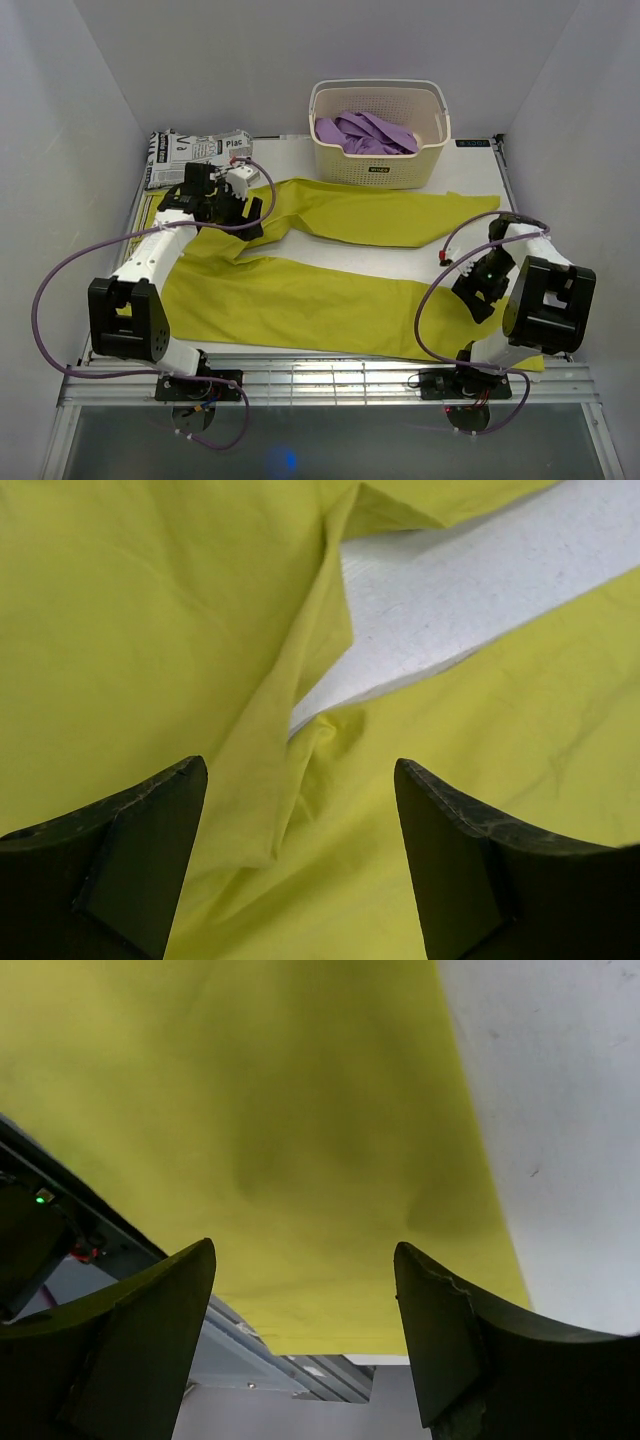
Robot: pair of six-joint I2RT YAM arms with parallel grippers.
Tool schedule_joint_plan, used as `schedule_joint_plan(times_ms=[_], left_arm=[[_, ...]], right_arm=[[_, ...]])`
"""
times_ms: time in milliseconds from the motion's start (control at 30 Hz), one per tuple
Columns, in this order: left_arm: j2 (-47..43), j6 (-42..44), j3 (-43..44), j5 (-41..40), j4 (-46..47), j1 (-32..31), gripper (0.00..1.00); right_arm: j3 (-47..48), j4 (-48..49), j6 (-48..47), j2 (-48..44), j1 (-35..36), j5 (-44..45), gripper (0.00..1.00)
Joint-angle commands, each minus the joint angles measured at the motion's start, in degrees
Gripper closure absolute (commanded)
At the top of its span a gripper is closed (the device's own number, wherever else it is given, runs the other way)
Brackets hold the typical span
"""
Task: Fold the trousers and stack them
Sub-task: Flatten the trousers out
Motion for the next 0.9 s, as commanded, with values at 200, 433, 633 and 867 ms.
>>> schedule_joint_plan(times_ms=[200, 433, 633, 867], left_arm=[[4.2, 2.7, 9.1, 2.9, 1.3, -6.3, 0.16], [7.9, 2.4, 11.8, 1.3, 3.1, -13.2, 0.16], [9.3, 0.8, 12.2, 1.6, 3.8, -13.2, 0.16], [7.8, -0.6, 11.3, 1.0, 4.5, -13.2, 0.16]], right_arm=[[12.8, 12.7, 9.1, 16.9, 0.4, -2.8, 0.26], [40.8, 6.3, 10.2, 20.4, -1.0, -10.7, 0.17], [49.7, 10.7, 3.8, 29.4, -1.7, -8.0, 0.08], [58.3, 14.6, 1.7, 41.3, -1.4, -8.7, 0.02]])
